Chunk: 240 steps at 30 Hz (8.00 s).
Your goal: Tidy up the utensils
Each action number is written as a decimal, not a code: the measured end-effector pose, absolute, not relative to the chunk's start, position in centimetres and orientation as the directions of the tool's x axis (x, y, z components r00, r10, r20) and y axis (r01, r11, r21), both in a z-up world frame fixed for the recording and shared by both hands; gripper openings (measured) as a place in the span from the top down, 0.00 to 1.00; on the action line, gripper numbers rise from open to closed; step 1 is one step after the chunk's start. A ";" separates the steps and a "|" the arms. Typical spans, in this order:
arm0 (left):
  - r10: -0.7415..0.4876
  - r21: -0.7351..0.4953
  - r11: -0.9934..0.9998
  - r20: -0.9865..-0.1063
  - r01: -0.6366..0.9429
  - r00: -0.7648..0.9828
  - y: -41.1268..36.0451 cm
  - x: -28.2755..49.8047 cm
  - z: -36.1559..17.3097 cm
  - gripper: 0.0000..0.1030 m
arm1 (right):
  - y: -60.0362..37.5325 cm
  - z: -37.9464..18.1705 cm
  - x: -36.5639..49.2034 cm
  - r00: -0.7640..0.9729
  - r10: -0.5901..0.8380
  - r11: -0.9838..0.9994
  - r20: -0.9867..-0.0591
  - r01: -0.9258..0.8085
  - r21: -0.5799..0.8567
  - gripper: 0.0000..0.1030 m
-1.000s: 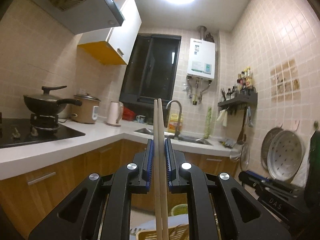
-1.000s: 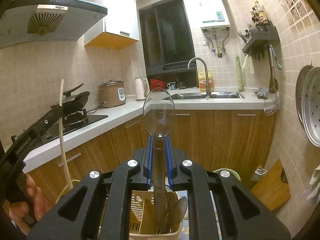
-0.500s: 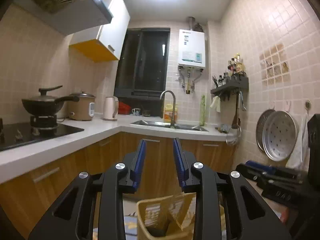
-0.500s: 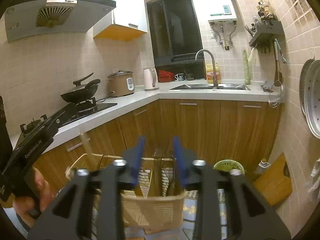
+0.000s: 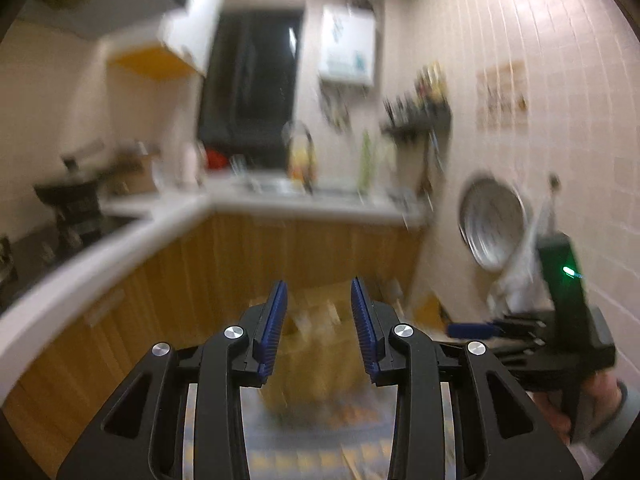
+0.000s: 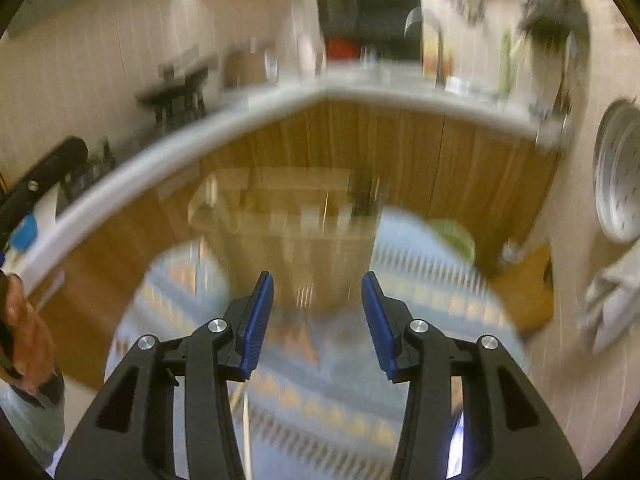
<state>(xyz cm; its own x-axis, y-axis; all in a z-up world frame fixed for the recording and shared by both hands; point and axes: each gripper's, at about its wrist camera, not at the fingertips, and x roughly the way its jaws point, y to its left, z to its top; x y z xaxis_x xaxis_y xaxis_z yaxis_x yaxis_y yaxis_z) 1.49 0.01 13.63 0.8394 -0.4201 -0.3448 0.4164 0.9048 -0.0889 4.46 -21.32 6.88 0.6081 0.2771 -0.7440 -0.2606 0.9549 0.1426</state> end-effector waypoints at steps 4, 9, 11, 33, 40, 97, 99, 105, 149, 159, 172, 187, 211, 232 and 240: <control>-0.410 -0.112 0.891 -0.617 0.441 0.671 -1.0 2.7 7.6 0.67 | -19.7 0.8 3.2 0.376 0.334 0.921 -0.864 -0.326 0.214 0.59; -0.421 -0.249 0.881 -0.798 0.402 0.431 -0.8 5.5 0.4 0.70 | -17.3 -4.3 1.1 0.238 0.326 0.907 -0.915 -0.353 0.231 0.69; -0.422 -0.263 0.877 -0.822 0.401 0.383 -1.2 6.0 -1.1 0.70 | -16.8 -5.4 0.9 0.204 0.336 0.903 -0.919 -0.347 0.253 0.74; -0.333 -0.181 0.893 -0.881 0.412 0.336 -4.9 7.9 -4.1 0.80 | -14.5 -5.5 -0.3 0.316 0.205 0.902 -0.926 -0.428 0.053 0.95; -0.306 -0.136 0.884 -0.892 0.448 0.332 -5.6 7.6 -4.2 0.79 | -18.9 -5.5 2.2 0.325 0.187 0.952 -0.927 -0.293 0.089 0.95; -0.512 -0.205 0.842 -0.595 0.499 0.620 -2.3 2.4 4.0 0.96 | -20.0 3.0 0.3 0.543 0.441 0.875 -0.715 -0.436 0.209 0.96; -0.530 -0.222 0.839 -0.544 0.497 0.651 -2.4 2.3 5.6 0.96 | -20.7 4.6 0.2 0.570 0.500 0.854 -0.653 -0.452 0.259 0.96; -0.530 -0.219 0.848 -0.316 0.483 0.787 -0.9 1.4 11.4 0.96 | -21.4 10.6 -0.3 0.698 0.560 0.828 -0.446 -0.477 0.294 0.96; -0.281 -0.139 0.950 0.005 0.279 0.960 -2.3 13.2 10.7 0.72 | -23.0 9.6 13.9 0.974 0.113 0.985 -0.198 -0.085 0.149 0.92; -0.302 -0.139 0.947 -0.069 0.290 0.951 1.9 5.9 12.2 0.24 | -24.7 10.6 5.3 0.950 0.149 0.973 -0.275 -0.091 0.214 0.40; -0.217 -0.111 0.974 -0.213 0.197 0.953 0.6 -0.5 5.2 0.16 | -22.4 2.7 -1.8 0.944 -0.032 0.991 -0.330 0.073 0.114 0.10; 0.011 -0.084 0.996 -0.238 -0.032 0.971 2.1 0.7 2.3 0.15 | -20.2 1.6 0.2 0.942 0.007 1.000 -0.335 -0.002 0.015 0.10; 0.047 -0.010 0.999 -0.304 -0.052 0.952 1.5 1.7 1.5 0.11 | -19.5 -0.3 0.6 0.925 0.018 1.000 -0.378 -0.014 0.014 0.10; -0.018 -0.024 1.000 -0.349 0.010 0.937 1.2 2.2 0.8 0.11 | -20.4 -0.9 1.6 0.906 0.011 0.999 -0.423 0.006 0.039 0.10; -0.020 -0.043 0.999 -0.358 0.004 0.934 1.2 2.3 0.7 0.11 | -20.2 -1.1 1.7 0.904 0.011 1.000 -0.428 0.002 0.031 0.10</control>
<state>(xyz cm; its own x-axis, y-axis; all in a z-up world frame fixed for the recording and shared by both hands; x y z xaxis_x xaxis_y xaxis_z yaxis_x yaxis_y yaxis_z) 2.26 1.25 0.68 0.9337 -0.0195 -0.3576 0.0043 0.9990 -0.0434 1.69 -20.20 -1.09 0.9035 0.0113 -0.4284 0.0022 0.9995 0.0309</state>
